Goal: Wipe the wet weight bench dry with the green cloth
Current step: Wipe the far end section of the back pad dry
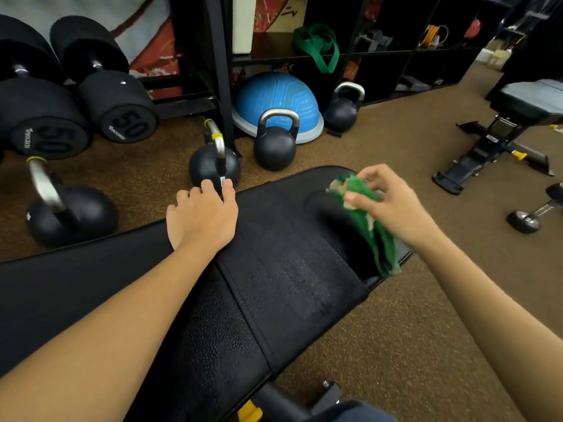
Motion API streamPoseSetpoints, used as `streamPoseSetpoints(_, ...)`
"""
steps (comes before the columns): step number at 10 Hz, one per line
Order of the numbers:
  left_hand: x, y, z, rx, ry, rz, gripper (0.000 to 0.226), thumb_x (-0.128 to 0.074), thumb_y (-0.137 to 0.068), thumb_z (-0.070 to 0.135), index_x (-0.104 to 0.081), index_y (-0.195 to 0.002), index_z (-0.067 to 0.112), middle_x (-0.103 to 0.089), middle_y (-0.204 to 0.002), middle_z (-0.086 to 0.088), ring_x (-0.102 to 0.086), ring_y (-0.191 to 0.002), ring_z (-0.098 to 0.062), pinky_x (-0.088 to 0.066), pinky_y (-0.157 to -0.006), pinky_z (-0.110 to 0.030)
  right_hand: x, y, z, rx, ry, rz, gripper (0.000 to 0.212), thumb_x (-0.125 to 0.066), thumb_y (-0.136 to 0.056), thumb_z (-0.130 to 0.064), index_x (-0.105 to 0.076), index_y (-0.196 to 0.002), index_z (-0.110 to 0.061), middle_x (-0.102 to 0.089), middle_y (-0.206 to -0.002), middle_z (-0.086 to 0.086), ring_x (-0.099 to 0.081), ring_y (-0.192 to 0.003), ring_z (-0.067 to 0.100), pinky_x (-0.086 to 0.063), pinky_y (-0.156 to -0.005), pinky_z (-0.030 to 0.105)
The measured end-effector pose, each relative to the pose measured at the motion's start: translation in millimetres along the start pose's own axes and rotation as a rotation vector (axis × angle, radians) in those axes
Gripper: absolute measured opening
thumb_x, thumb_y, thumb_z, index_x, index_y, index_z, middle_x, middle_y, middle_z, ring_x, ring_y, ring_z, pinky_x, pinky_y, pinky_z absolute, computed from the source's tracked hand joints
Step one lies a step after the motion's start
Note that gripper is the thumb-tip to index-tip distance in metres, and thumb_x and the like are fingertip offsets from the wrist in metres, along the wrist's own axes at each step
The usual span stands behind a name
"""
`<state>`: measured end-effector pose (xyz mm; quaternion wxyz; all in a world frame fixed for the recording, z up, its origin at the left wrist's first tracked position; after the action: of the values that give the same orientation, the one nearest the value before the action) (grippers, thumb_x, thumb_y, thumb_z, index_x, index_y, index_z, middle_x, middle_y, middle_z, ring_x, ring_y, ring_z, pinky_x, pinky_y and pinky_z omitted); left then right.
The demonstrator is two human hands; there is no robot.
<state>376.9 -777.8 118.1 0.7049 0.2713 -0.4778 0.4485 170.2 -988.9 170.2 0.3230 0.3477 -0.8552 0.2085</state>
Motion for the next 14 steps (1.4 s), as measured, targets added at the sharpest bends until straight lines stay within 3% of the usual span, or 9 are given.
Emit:
streamPoseSetpoints(1, 0.7, 1.0, 0.7, -0.004, 0.009, 0.005, 0.057, -0.015, -0.100, 0.049, -0.051, -0.121, 0.011, -0.059, -0.123, -0.012, -0.045, -0.121, -0.032, -0.034, -0.095, -0.046, -11.6, 13.9, -9.2, 0.128, 0.382, 0.071, 0.023, -0.068, -0.085, -0.039, -0.058, -0.102, -0.027, -0.056, -0.094, -0.006, -0.051, -0.092, 0.018, -0.038, -0.075, 0.031)
streamPoseSetpoints(2, 1.0, 0.4, -1.0, -0.009, 0.018, 0.010, 0.056, -0.016, -0.100, 0.049, -0.052, -0.119, 0.011, -0.060, -0.121, -0.013, -0.046, -0.119, -0.033, -0.034, -0.093, -0.046, -14.6, 27.1, -13.9, 0.134, 0.500, 0.112, 0.037, -0.058, -0.089, -0.048, -0.063, -0.117, -0.025, -0.057, -0.106, -0.003, -0.048, -0.102, 0.023, -0.041, -0.083, 0.035)
streamPoseSetpoints(3, 1.5, -0.3, -1.4, -0.009, 0.020, 0.007, 0.056, -0.015, -0.100, 0.049, -0.052, -0.119, 0.011, -0.060, -0.121, -0.013, -0.046, -0.118, -0.033, -0.034, -0.093, -0.046, -30.5, 46.5, -9.6, 0.152, 0.626, 0.049, 0.060, -0.053, -0.091, -0.051, -0.047, -0.139, -0.016, -0.054, -0.130, 0.002, -0.046, -0.116, 0.026, -0.041, -0.096, 0.040)
streamPoseSetpoints(4, 1.1, 0.6, 0.1, -0.014, 0.014, 0.002, 0.056, -0.015, -0.100, 0.049, -0.052, -0.119, 0.011, -0.060, -0.121, -0.013, -0.046, -0.118, -0.032, -0.034, -0.093, -0.046, -30.8, 55.7, 1.1, 0.200, 0.706, 0.118, 0.054, -0.056, -0.094, -0.032, -0.045, -0.140, -0.005, -0.053, -0.129, 0.011, -0.044, -0.114, 0.031, -0.038, -0.097, 0.041)
streamPoseSetpoints(7, 0.3, 0.4, 0.7, -0.021, -0.001, 0.005, 0.057, -0.015, -0.100, 0.049, -0.052, -0.120, 0.011, -0.060, -0.120, -0.012, -0.047, -0.117, -0.033, -0.034, -0.093, -0.046, -10.3, 9.1, 6.5, 0.069, 0.505, 0.165, 0.043, -0.048, -0.095, -0.010, -0.047, -0.138, -0.007, -0.052, -0.131, 0.015, -0.046, -0.118, 0.032, -0.032, -0.096, 0.034)
streamPoseSetpoints(9, -0.7, -0.9, 0.6, -0.026, -0.008, 0.010, 0.058, -0.014, -0.100, 0.050, -0.051, -0.122, 0.011, -0.061, -0.120, -0.012, -0.049, -0.116, -0.032, -0.034, -0.093, -0.045, -87.8, 22.7, -53.8, 0.410, 0.362, 0.056, 0.041, -0.054, -0.090, -0.002, -0.055, -0.131, -0.007, -0.058, -0.124, 0.013, -0.050, -0.101, 0.033, -0.027, -0.089, 0.022)
streamPoseSetpoints(10, -0.8, -1.3, 0.7, -0.032, -0.010, 0.015, 0.058, -0.013, -0.100, 0.050, -0.052, -0.119, 0.011, -0.062, -0.117, -0.012, -0.050, -0.112, -0.032, -0.035, -0.090, -0.045, -86.8, -2.3, -40.3, 0.410, 0.364, 0.093, 0.039, -0.056, -0.087, -0.001, -0.058, -0.126, -0.004, -0.060, -0.119, 0.014, -0.054, -0.097, 0.035, -0.028, -0.088, 0.023)
streamPoseSetpoints(12, 0.2, -0.8, 0.3, -0.032, -0.022, 0.013, 0.056, -0.014, -0.100, 0.050, -0.052, -0.115, 0.012, -0.062, -0.115, -0.012, -0.050, -0.110, -0.033, -0.035, -0.089, -0.045, -32.2, -52.7, 22.6, 0.233, 0.475, 0.219, 0.037, -0.055, -0.087, 0.003, -0.058, -0.124, -0.001, -0.060, -0.122, 0.020, -0.052, -0.112, 0.040, -0.027, -0.092, 0.034)
streamPoseSetpoints(14, -0.2, -1.1, 1.7, -0.037, -0.026, 0.006, 0.055, -0.015, -0.100, 0.049, -0.052, -0.117, 0.012, -0.062, -0.116, -0.013, -0.050, -0.112, -0.033, -0.035, -0.090, -0.046, -2.4, -61.0, 64.3, -0.035, 0.421, 0.264, 0.038, -0.050, -0.092, -0.006, -0.054, -0.129, -0.015, -0.055, -0.127, 0.018, -0.045, -0.115, 0.039, -0.028, -0.097, 0.032)
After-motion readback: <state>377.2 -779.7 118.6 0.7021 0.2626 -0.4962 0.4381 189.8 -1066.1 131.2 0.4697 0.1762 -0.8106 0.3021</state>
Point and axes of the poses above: each hand's wrist, its own y-axis away from the middle knuckle, its own x-axis out of the back of the hand, z = x × y, the point moved 6 cm from there along -y, towards the middle knuckle
